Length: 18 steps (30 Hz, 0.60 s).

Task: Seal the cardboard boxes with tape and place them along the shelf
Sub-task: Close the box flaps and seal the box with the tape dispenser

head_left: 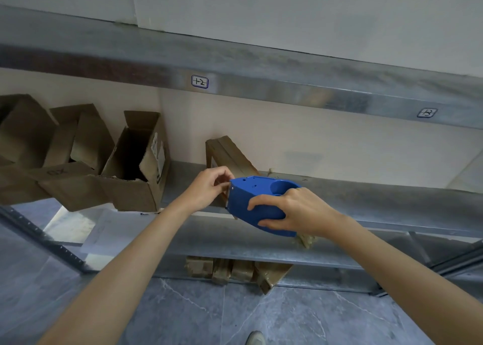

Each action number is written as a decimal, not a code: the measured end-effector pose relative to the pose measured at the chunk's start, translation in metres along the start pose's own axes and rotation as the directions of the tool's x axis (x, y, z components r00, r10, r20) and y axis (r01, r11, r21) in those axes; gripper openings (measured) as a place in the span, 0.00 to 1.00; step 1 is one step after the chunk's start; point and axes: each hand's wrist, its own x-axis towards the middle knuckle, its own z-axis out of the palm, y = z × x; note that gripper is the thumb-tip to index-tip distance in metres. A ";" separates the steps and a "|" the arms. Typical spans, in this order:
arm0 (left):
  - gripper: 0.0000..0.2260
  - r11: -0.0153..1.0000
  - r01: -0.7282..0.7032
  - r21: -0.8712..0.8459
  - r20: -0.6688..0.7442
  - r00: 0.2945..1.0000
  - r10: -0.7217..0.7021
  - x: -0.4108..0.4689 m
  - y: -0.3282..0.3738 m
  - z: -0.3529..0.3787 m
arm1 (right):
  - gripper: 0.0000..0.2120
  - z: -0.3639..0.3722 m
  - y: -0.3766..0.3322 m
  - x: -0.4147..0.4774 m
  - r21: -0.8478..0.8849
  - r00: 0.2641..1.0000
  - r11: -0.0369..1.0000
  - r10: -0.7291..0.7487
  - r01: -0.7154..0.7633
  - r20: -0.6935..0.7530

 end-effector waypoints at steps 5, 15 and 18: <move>0.03 1.000 0.016 -0.012 -0.063 0.998 -0.017 0.001 -0.006 -0.004 | 0.16 -0.009 0.015 -0.007 -0.018 0.998 0.999 0.048 -0.047 0.043; 0.03 0.988 0.116 -0.102 -0.133 0.983 -0.129 -0.026 -0.042 -0.024 | 0.16 0.000 0.053 -0.053 -0.046 0.982 0.987 0.160 -0.156 0.098; 0.02 0.987 0.108 -0.116 -0.139 0.983 -0.124 -0.025 -0.039 -0.013 | 0.16 0.007 0.061 -0.057 -0.044 0.973 0.979 0.202 -0.198 0.114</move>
